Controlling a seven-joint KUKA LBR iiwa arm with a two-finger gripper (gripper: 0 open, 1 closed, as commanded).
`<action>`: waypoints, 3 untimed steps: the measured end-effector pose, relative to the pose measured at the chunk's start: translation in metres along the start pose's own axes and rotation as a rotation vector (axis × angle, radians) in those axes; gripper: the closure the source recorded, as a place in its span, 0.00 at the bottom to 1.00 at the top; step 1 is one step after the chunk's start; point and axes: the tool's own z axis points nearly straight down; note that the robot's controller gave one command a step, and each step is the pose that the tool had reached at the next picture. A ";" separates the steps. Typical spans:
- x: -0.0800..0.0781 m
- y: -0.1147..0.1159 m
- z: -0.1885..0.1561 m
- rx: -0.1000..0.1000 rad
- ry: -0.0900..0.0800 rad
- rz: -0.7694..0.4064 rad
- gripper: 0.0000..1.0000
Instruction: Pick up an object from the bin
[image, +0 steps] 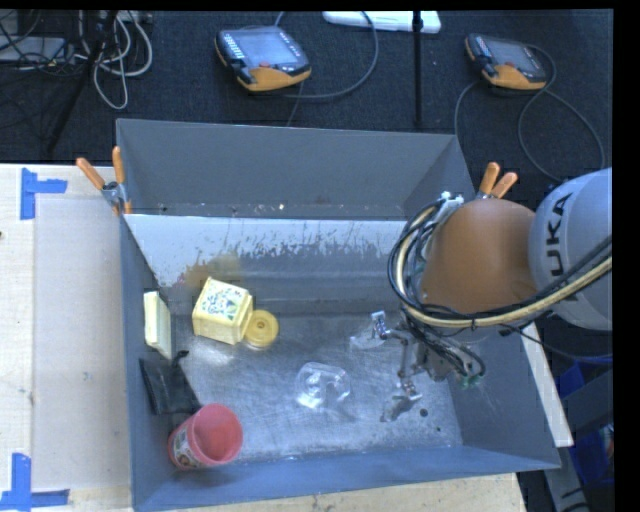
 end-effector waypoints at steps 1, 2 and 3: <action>-0.058 0.028 0.012 -0.006 0.008 -0.346 0.00; -0.060 0.057 0.031 -0.004 0.002 -0.396 0.00; -0.047 0.059 0.082 -0.005 0.004 -0.453 0.00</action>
Offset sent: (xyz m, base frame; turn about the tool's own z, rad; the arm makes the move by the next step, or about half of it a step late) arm 0.0270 0.0872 -0.0496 -0.4625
